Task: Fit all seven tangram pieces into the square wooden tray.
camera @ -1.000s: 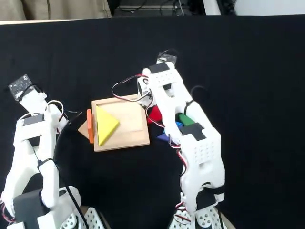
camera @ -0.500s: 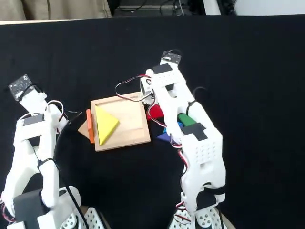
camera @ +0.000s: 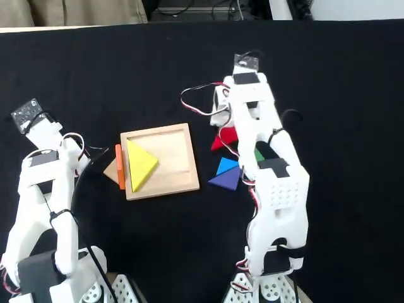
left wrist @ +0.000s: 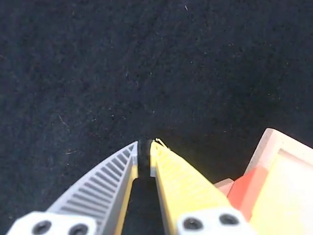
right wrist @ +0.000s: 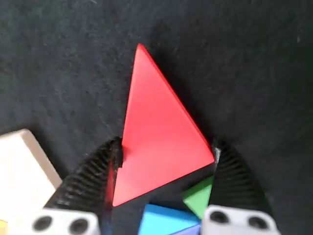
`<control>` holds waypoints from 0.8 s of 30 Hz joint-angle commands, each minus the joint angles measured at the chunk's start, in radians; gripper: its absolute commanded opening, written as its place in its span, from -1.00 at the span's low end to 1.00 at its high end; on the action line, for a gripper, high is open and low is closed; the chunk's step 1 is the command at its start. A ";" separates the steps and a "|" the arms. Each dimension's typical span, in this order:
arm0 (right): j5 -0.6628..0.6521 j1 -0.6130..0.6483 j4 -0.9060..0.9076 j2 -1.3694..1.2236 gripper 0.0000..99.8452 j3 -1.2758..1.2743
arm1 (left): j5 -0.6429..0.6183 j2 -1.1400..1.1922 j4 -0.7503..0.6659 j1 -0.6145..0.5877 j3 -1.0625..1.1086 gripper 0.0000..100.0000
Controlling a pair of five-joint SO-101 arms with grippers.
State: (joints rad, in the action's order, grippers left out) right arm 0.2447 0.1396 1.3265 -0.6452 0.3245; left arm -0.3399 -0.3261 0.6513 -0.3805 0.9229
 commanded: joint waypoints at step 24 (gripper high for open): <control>-1.125 0.315 0.167 0.113 -0.67 0.076 | 0.057 -0.032 0.025 -0.194 -0.004 -0.87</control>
State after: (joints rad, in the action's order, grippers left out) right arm -0.8293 0.3851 1.4599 -0.6391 0.3583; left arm -0.3399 -0.3261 0.6513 -0.4941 0.9229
